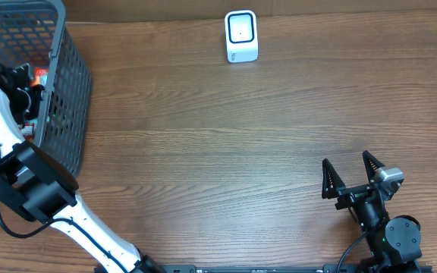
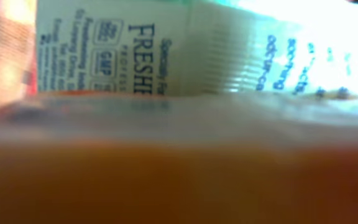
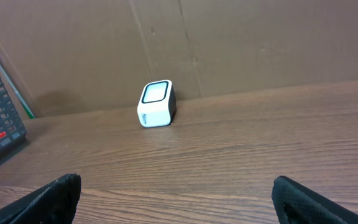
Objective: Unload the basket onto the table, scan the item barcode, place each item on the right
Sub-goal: 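Reach the left gripper into the grey basket and grasp the teal snack pack, then lift the teal snack pack out and carry it toward the table centre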
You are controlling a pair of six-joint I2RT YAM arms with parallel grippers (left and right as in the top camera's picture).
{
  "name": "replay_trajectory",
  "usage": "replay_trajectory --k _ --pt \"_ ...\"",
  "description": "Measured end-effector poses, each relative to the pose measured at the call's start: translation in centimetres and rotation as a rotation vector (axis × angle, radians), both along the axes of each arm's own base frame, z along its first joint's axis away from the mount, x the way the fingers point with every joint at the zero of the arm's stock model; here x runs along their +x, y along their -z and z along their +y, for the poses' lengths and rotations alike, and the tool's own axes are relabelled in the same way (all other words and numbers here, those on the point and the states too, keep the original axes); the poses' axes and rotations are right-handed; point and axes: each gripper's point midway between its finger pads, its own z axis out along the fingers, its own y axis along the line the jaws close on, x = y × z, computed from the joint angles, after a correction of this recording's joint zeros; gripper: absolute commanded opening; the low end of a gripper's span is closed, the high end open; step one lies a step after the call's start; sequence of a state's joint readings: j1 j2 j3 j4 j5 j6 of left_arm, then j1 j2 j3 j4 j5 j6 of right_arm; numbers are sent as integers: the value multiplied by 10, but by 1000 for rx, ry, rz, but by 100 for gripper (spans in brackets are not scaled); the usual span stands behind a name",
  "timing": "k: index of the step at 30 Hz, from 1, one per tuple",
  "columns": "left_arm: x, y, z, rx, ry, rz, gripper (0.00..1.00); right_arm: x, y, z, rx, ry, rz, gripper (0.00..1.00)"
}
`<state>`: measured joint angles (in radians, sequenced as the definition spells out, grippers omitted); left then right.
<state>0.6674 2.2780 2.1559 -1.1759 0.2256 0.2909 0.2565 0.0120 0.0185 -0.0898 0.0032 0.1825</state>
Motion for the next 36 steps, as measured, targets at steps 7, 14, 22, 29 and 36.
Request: replay_trajectory --k 7,14,22,29,36 --pt "9 -77 7 59 -47 -100 50 0 0 0 0 0 0 100" --pt "8 -155 7 128 -119 -248 50 0 0 0 0 0 0 100" --pt "-31 -264 -39 152 -178 -444 45 0 0 0 0 0 0 100" --pt "-60 -323 -137 128 -87 -532 41 0 0 0 0 0 0 100" --pt "-68 -296 -240 93 92 -363 43 0 0 0 0 0 0 100"
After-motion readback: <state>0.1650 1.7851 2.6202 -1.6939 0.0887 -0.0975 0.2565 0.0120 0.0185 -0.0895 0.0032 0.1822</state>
